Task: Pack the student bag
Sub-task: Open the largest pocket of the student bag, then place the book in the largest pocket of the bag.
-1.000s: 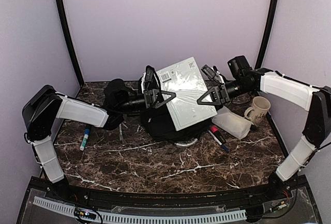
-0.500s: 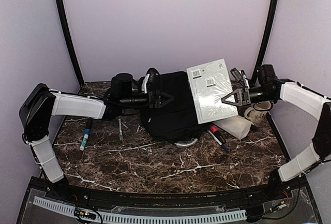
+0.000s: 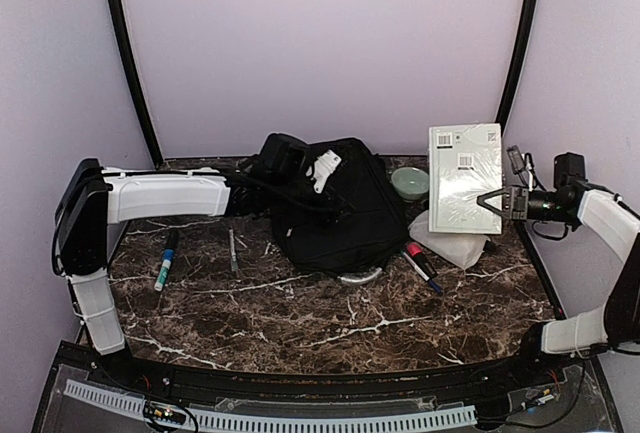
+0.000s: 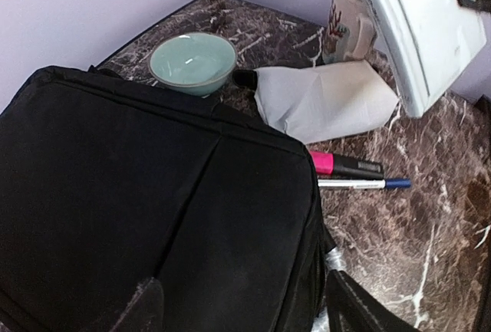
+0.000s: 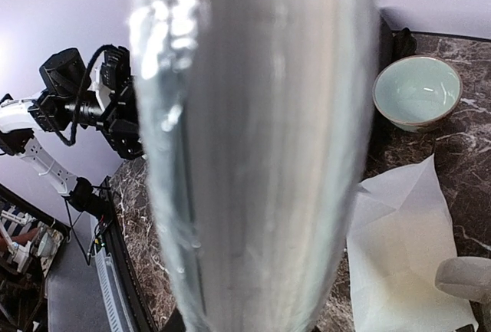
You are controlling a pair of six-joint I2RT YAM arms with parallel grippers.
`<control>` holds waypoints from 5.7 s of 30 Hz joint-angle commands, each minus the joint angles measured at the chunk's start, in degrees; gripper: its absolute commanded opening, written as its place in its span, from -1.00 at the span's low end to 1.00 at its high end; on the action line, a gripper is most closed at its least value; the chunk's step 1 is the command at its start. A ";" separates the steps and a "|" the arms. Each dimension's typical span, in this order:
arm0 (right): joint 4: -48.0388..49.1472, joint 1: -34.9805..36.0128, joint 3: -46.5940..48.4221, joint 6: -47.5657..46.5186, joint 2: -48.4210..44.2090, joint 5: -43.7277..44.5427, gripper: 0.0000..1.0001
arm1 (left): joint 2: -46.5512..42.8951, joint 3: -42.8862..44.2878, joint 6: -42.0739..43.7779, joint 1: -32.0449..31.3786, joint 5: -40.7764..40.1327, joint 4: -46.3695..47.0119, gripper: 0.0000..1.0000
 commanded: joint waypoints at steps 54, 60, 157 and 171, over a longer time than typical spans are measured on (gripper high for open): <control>11.22 -0.10 -1.79 2.76 -2.67 -7.19 -1.00 | 3.11 3.70 -2.61 0.35 -7.31 -16.92 -1.00; 12.26 3.57 1.66 9.79 -2.47 1.53 -1.00 | 5.23 11.70 -0.47 -0.36 -5.27 -18.01 -1.00; 22.47 48.45 35.96 39.79 50.65 17.45 0.22 | -15.92 -3.05 8.43 1.32 -12.72 -0.14 -1.00; 2.30 50.08 32.75 12.69 38.00 38.95 0.86 | -18.66 -10.01 9.84 1.43 -14.95 8.05 -1.00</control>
